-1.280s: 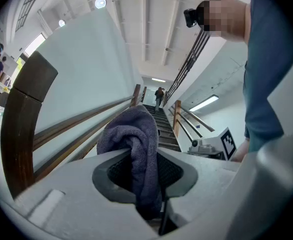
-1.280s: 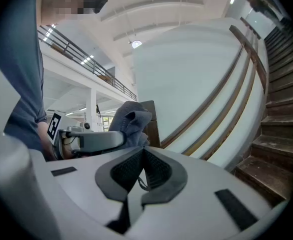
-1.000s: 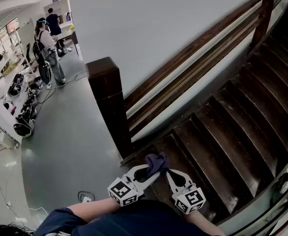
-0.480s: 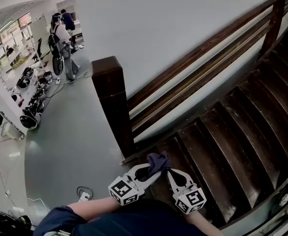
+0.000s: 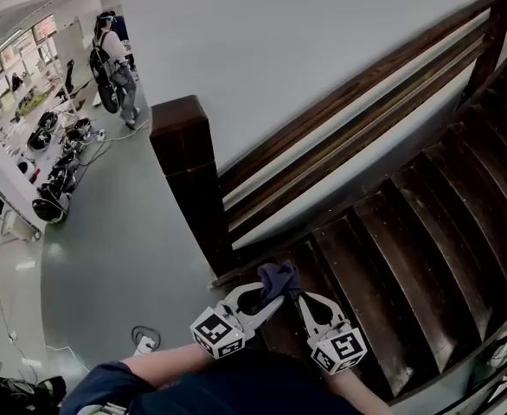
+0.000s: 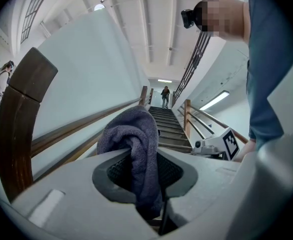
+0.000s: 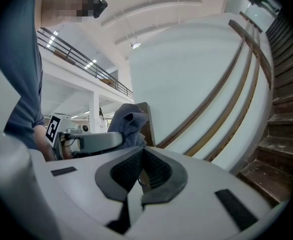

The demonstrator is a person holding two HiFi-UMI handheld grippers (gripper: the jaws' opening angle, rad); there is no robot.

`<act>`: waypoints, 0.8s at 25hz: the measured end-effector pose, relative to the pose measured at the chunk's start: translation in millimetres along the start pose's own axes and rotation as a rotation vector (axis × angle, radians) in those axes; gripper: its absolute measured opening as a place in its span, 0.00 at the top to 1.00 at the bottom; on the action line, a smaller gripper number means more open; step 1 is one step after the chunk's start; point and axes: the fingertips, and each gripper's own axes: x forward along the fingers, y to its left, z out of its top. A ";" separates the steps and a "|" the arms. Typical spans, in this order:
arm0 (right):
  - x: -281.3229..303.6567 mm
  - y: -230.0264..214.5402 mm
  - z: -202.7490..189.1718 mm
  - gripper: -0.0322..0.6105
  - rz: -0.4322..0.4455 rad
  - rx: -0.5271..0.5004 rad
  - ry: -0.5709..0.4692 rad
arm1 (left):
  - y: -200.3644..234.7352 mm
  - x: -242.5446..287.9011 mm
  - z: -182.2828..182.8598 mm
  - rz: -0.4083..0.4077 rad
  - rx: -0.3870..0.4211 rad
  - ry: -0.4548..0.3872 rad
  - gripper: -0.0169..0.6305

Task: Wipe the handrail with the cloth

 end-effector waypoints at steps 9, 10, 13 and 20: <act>101.2 -60.1 21.6 0.94 -0.131 -0.018 0.035 | 119.1 63.9 17.0 -0.108 -0.027 -0.005 0.82; 113.0 -67.0 27.2 0.94 -0.150 -0.021 0.037 | 131.1 71.9 21.8 -0.125 -0.028 -0.006 0.82; 151.8 -89.4 45.0 0.94 -0.195 -0.033 0.026 | 172.6 95.0 35.6 -0.148 -0.023 -0.007 0.82; 210.7 -117.2 66.1 0.94 -0.229 -0.057 0.013 | 240.9 127.5 54.8 -0.120 -0.004 -0.015 0.82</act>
